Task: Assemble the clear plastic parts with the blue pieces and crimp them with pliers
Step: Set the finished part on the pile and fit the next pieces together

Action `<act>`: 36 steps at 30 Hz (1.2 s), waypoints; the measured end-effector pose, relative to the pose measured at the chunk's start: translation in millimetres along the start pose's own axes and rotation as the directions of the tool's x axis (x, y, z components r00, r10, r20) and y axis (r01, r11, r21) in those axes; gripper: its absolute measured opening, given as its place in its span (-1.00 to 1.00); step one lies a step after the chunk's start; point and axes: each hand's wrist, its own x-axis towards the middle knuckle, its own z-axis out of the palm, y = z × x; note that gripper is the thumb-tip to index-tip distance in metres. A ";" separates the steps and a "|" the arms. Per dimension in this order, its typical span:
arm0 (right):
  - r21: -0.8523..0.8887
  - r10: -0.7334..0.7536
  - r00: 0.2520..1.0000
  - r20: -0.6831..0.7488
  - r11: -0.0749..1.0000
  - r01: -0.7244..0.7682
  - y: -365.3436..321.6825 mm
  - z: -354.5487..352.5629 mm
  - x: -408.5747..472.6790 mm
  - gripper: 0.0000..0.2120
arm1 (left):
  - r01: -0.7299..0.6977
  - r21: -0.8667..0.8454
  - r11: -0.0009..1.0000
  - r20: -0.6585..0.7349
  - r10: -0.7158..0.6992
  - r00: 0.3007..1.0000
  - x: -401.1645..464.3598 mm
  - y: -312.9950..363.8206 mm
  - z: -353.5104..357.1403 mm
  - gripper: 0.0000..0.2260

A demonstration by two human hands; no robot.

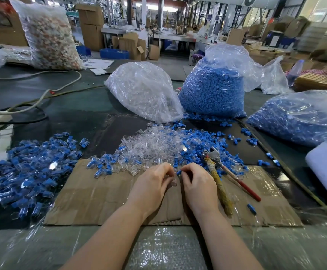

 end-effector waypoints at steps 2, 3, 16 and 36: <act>0.035 0.008 1.000 0.002 0.999 -0.008 0.3 -1.1 -0.1 -0.92 | 0.036 -0.026 0.999 -0.007 -0.036 0.999 0.5 -0.6 -1.2 -0.90; 0.057 0.015 1.000 0.001 0.998 -0.015 0.1 -1.8 -0.2 -0.92 | 0.070 -0.065 0.995 -0.019 -0.072 0.997 0.8 -1.1 -2.5 -0.86; 0.215 -0.095 0.995 0.012 0.972 0.090 -5.4 -6.3 -2.4 -0.96 | 0.239 -0.397 0.886 -0.048 -0.280 0.959 3.6 -0.4 -9.1 -0.80; -0.016 -0.183 0.980 0.082 0.983 0.184 -4.8 2.0 -4.2 -0.86 | 0.251 -0.391 0.885 -0.020 -0.281 0.960 1.8 -1.6 -9.2 -0.81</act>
